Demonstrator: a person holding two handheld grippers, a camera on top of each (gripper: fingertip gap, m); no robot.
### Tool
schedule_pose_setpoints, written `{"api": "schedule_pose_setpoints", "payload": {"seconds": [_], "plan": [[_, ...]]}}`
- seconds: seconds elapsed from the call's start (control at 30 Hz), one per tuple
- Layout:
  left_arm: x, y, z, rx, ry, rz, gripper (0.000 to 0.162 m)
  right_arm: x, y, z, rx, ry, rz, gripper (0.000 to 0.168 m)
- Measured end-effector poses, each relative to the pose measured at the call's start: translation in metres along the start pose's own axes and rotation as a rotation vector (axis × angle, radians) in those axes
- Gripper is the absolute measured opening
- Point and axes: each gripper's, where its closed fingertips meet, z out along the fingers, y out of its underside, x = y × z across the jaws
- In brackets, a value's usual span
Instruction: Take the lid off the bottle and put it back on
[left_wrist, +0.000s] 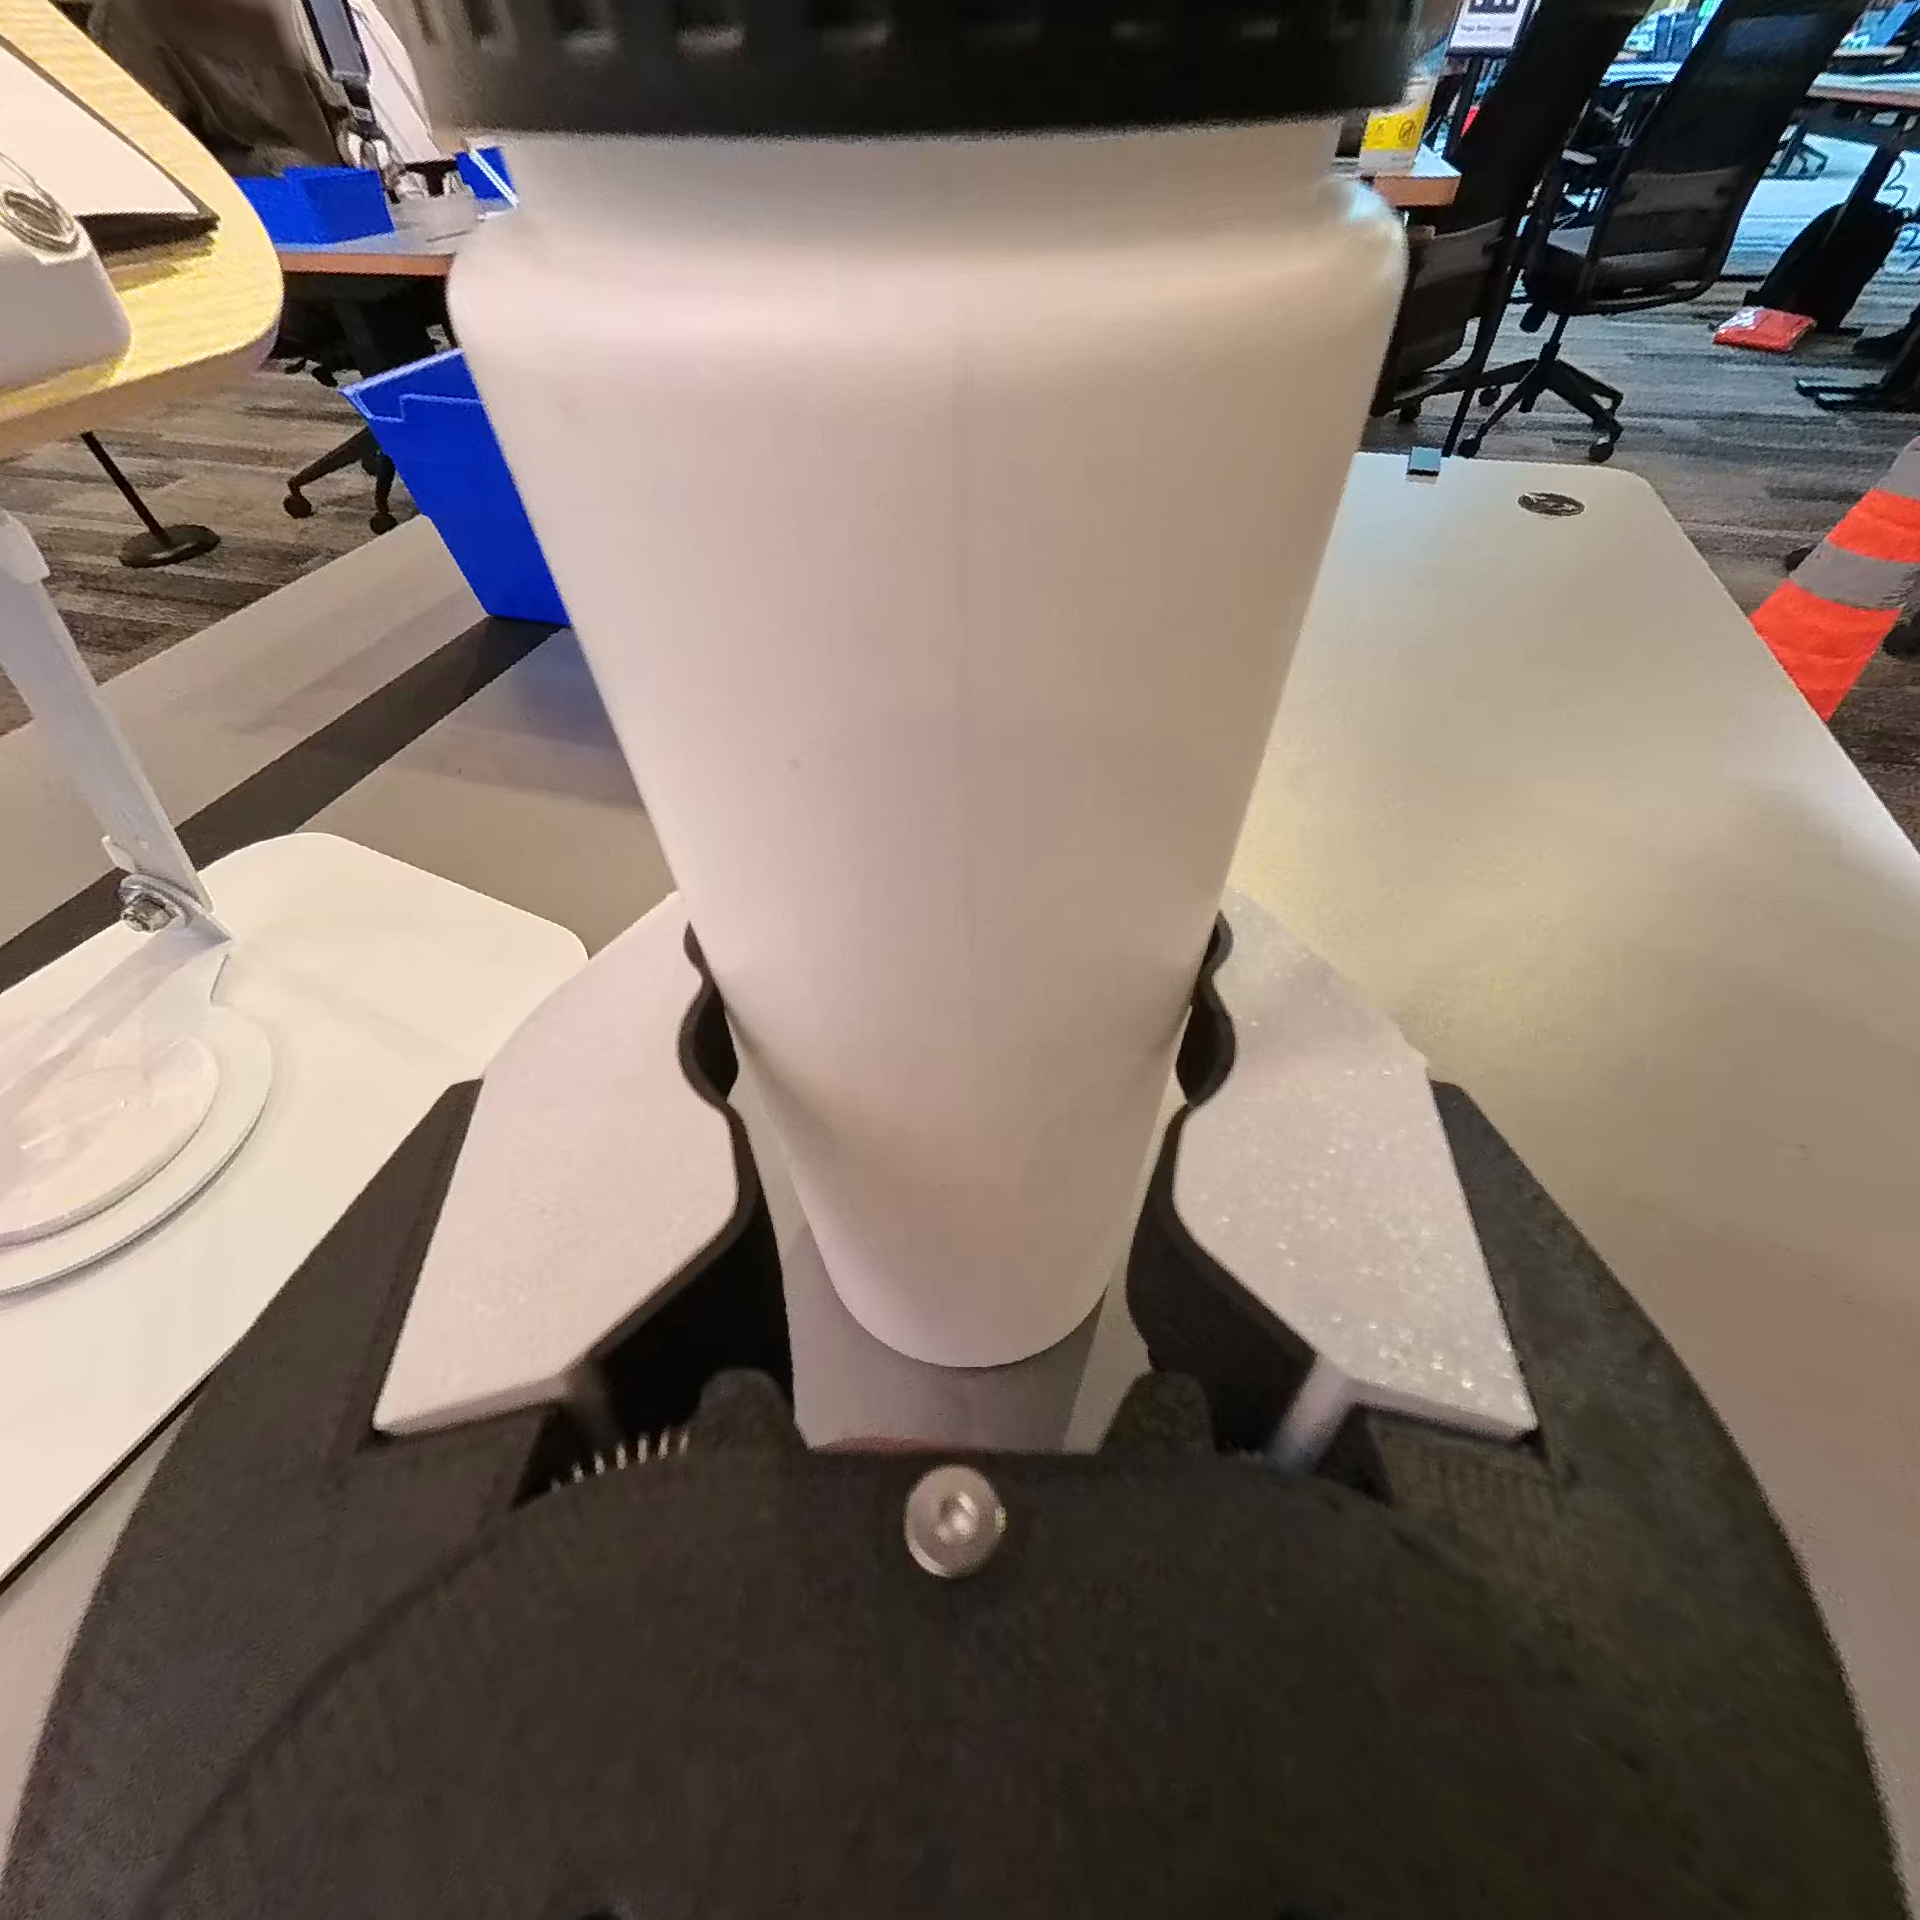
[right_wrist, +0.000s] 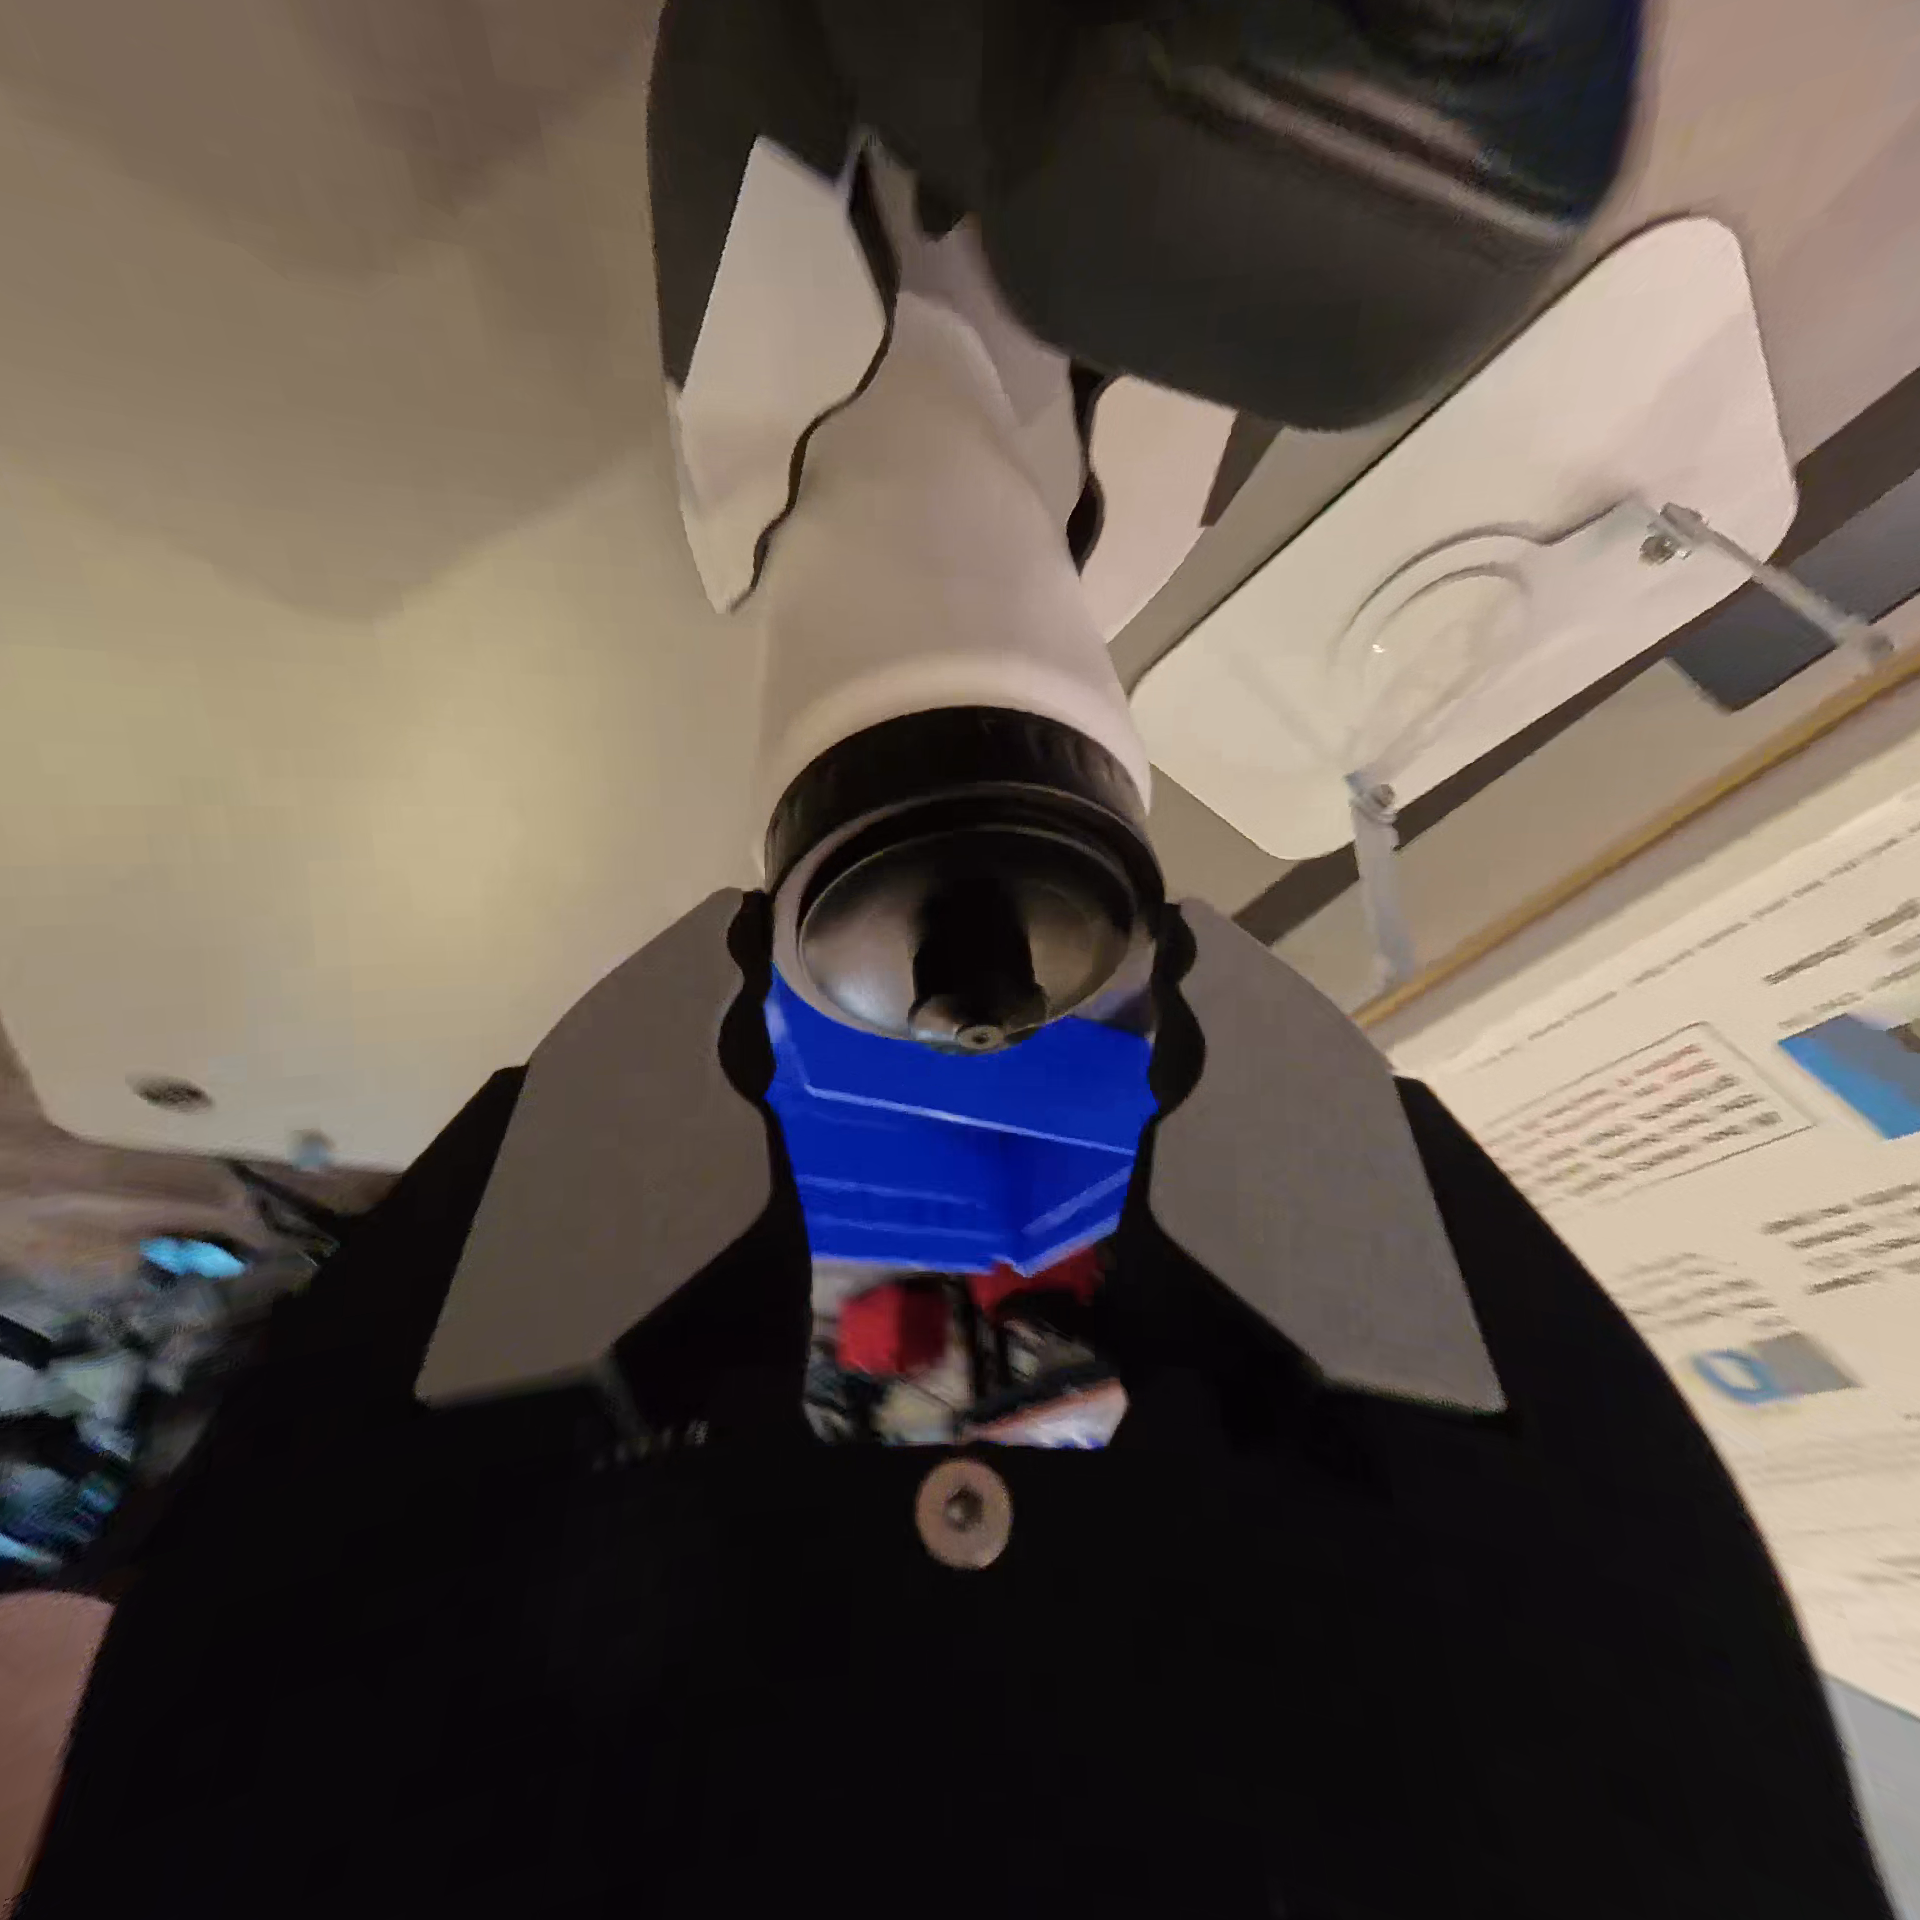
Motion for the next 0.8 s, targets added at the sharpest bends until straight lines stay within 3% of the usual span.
{"api": "schedule_pose_setpoints", "payload": {"seconds": [0.03,0.07,0.17,0.3,0.43,0.67,0.8], "plan": [[0.0003,0.0001,0.0,-0.001,0.0,0.003,0.085,0.0002,-0.0032,-0.0003,0.048,-0.019,0.084,0.075],[0.0004,0.0,0.0,-0.001,-0.001,0.004,0.085,0.0,-0.0048,-0.0007,0.093,-0.041,0.168,0.081],[-0.0001,-0.0001,0.0002,0.003,0.0,-0.001,0.085,0.0007,-0.0058,-0.0009,0.203,-0.093,0.391,0.077],[0.0011,-0.0003,0.0008,0.001,0.001,0.004,0.085,-0.0036,-0.0101,0.002,0.288,-0.149,0.492,0.074],[0.0003,-0.0003,0.0009,0.003,0.003,-0.002,0.085,-0.0028,-0.0082,0.0028,0.243,-0.112,0.373,0.073],[0.0006,-0.0003,0.0008,0.005,0.004,-0.001,0.085,-0.0022,-0.0042,0.0029,0.081,-0.004,-0.045,0.072],[0.0004,-0.0004,0.0007,0.004,0.004,-0.002,0.085,-0.0013,-0.0047,0.0029,0.081,-0.003,0.0,0.073]]}}
